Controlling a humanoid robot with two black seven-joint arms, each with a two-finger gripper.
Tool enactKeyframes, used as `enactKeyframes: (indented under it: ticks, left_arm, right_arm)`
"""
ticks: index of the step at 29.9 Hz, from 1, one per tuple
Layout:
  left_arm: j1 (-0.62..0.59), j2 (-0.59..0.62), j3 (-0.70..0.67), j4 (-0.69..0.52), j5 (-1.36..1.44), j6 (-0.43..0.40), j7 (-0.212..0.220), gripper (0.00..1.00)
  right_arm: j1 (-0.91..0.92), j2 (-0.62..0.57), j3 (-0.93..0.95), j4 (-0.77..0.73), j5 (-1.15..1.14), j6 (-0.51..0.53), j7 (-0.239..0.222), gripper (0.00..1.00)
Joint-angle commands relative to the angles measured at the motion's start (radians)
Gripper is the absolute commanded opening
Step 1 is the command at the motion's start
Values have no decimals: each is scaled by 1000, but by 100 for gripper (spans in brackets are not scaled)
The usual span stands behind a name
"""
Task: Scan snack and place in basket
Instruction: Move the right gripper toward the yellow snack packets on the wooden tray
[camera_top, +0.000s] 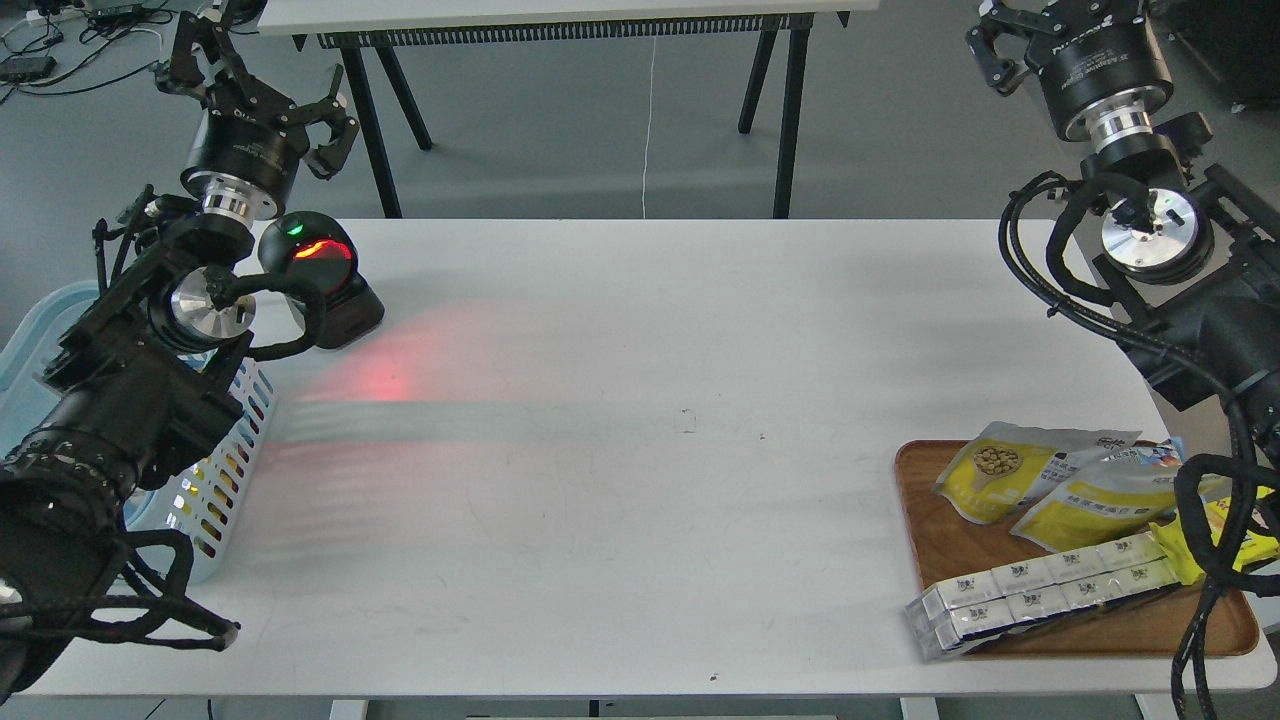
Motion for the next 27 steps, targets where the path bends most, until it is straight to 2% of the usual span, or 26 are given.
enactKeyframes:
  ticks: [1,8,11,16,17,20,23,27]
  left_arm:
    - [-8,1,-1,0,0,0,3,99]
    - [-14,6,0,0,1,-7,1,99]
    - [-14,8,2,0,6,-11,-7,99]
    - [-14,8,5,0,12,-4,-94,99]
    - [-15,9,5,0,12,-7,-99,99]
    - [-23,12,5,-1,15,-14,-67,99]
    - [-31,9,0,-5,14,-15,-5,99]
    - [-31,9,2,-8,12,-28,10,99]
  right_arm:
    - [-3,-4,0,1,0,0,0,99]
    - [8,-13,-30,17,-9,0,1,99]
    - [87,-69,-117,33,-14,0,3,99]
    - [239,-160,-419,148,-78,0,11,99]
    - [270,-177,-462,171,-118,0,12,99]
    - [345,-223,-570,242,-288,0,15,99]
    - [368,-258,-595,338,-528,0,29,99]
    - [386,-315,-625,487,-840,0,31,99]
